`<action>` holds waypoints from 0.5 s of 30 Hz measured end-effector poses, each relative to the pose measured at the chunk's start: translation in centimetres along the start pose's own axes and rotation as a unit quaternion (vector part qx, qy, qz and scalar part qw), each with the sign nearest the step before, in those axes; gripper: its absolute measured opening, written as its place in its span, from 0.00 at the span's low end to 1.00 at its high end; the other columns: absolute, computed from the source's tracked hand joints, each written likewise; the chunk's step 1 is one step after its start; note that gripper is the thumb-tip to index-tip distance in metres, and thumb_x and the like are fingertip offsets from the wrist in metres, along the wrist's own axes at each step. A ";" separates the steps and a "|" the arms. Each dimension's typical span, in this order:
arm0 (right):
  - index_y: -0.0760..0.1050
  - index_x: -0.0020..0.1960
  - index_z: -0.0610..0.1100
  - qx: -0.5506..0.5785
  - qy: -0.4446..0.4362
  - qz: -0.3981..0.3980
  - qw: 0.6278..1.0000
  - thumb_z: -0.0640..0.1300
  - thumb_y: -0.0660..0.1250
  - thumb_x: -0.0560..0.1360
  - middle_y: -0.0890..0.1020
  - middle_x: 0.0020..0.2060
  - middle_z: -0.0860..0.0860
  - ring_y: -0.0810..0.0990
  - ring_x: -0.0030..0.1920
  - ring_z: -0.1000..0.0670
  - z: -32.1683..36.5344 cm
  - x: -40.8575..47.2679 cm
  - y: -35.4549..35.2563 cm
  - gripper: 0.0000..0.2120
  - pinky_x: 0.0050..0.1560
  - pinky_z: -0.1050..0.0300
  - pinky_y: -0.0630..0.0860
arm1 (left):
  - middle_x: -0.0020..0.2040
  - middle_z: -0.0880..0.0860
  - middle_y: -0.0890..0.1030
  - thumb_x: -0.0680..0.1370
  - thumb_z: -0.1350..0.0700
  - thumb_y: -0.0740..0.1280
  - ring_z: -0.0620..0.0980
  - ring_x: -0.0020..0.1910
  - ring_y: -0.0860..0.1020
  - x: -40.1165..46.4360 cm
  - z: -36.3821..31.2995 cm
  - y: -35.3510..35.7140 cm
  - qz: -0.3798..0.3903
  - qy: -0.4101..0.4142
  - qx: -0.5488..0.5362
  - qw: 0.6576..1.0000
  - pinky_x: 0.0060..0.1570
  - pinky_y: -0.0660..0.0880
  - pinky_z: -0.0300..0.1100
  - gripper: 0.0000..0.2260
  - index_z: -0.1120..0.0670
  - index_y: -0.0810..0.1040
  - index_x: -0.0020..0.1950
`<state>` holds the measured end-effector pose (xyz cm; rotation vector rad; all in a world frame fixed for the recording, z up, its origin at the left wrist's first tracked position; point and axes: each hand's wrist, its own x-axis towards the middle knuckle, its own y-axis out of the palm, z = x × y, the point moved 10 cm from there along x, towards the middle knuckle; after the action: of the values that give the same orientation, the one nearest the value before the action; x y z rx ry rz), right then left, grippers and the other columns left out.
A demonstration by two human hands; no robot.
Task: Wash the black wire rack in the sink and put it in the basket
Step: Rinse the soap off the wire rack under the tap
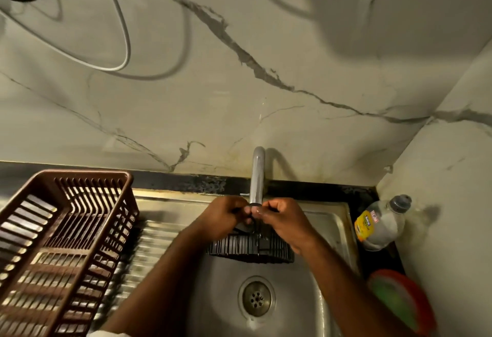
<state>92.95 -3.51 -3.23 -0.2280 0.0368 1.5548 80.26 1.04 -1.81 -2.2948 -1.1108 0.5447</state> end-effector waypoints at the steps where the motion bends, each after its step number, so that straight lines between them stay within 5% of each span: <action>1: 0.83 0.41 0.46 0.020 -0.006 0.004 1.000 0.46 0.74 0.75 0.86 0.36 0.50 0.84 0.41 0.53 0.2 0.1 -0.3 0.06 0.48 0.57 0.80 | 0.40 0.54 0.85 0.80 0.53 0.67 0.50 0.41 0.82 0.1 0.3 -0.4 -0.010 -0.007 -0.023 1.000 0.46 0.76 0.46 0.10 0.52 0.85 0.42; 6: 0.85 0.49 0.47 0.017 0.004 0.034 0.999 0.41 0.72 0.77 0.87 0.46 0.50 0.85 0.51 0.52 -0.6 0.2 -2.3 0.04 0.59 0.54 0.78 | 0.31 0.46 0.76 0.81 0.67 0.64 0.40 0.35 0.75 -0.8 2.0 -1.5 -0.024 -0.043 -0.171 0.984 0.42 0.72 0.36 0.16 0.54 0.76 0.34; 9: 0.84 0.46 0.47 -0.022 -0.004 0.035 0.999 0.39 0.73 0.76 0.87 0.43 0.50 0.85 0.47 0.52 -0.5 0.4 -1.4 0.04 0.55 0.55 0.80 | 0.33 0.45 0.78 0.83 0.62 0.61 0.40 0.36 0.75 -0.5 -0.2 -0.1 0.008 -0.014 -0.169 0.985 0.41 0.71 0.34 0.15 0.57 0.80 0.38; 12: 0.83 0.45 0.47 -0.043 -0.022 0.020 0.999 0.41 0.72 0.77 0.86 0.41 0.51 0.85 0.45 0.55 0.2 0.4 -0.7 0.03 0.51 0.60 0.80 | 0.29 0.44 0.78 0.84 0.63 0.60 0.38 0.31 0.73 0.1 -0.9 0.0 -0.012 -0.008 -0.173 0.985 0.35 0.68 0.31 0.21 0.49 0.80 0.34; 15: 0.84 0.47 0.47 -0.078 -0.023 0.025 0.996 0.43 0.73 0.77 0.87 0.41 0.52 0.85 0.44 0.57 -0.1 0.1 -1.2 0.02 0.47 0.65 0.79 | 0.32 0.49 0.79 0.83 0.58 0.60 0.42 0.33 0.76 -0.4 -0.7 -1.9 -0.071 0.028 -0.224 0.971 0.38 0.71 0.33 0.16 0.59 0.78 0.37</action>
<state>94.19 -3.43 -3.20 -0.3159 -0.1161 1.6146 79.30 1.46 -0.09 -2.5553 -1.4773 0.1800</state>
